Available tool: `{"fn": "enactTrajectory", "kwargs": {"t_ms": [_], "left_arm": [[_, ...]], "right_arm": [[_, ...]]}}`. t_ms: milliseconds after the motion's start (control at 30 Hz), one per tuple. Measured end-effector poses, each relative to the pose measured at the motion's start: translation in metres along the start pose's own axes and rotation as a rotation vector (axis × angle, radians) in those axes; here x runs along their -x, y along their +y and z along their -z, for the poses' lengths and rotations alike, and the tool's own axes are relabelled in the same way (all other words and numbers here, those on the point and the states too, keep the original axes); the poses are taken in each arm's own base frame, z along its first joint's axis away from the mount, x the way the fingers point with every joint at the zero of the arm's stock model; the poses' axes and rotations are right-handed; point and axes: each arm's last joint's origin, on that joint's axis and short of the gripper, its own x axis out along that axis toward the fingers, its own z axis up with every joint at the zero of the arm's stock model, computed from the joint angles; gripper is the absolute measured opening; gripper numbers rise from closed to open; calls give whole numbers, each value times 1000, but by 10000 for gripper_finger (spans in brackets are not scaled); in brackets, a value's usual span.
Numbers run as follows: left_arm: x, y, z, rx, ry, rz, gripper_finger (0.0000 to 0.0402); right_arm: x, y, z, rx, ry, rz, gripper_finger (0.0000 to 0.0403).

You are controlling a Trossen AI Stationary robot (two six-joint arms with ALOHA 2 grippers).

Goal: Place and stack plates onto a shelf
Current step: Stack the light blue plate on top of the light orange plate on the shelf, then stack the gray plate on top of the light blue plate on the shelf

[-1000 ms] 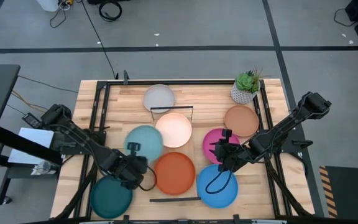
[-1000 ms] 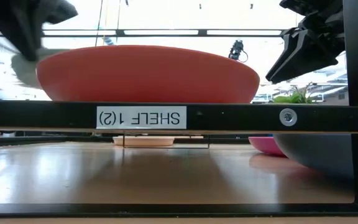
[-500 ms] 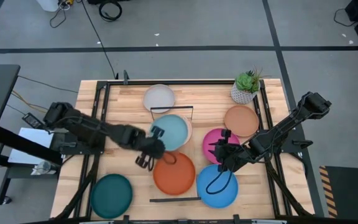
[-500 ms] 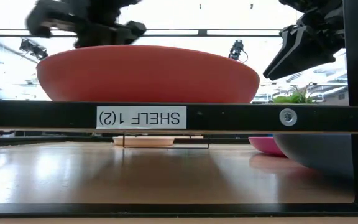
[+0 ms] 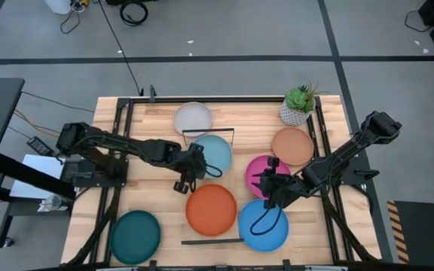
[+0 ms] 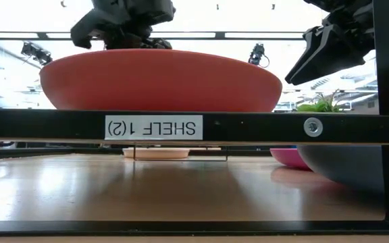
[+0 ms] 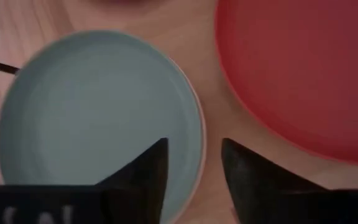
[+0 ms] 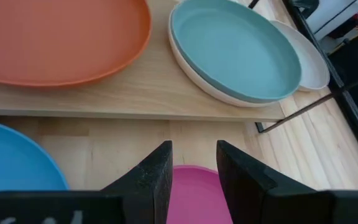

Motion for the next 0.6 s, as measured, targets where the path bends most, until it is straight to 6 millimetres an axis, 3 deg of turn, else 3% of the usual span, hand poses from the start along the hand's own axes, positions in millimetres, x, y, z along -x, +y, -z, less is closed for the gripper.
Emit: {"fn": "enactTrajectory", "kwargs": {"t_ms": [100,233,467,600], "left_arm": [[11,-4,-6,37,-33,0,180],[23,-13,-1,118,-2,25,175],[18,-34,37,188,50,48,143],[25,-36,59,207,23,-11,128]], "right_arm": [[0,0,0,1,-2,-6,131],[0,0,-1,5,-5,-8,131],[0,-1,-3,35,-24,26,131],[-14,-10,-9,25,-96,76,131]]}}
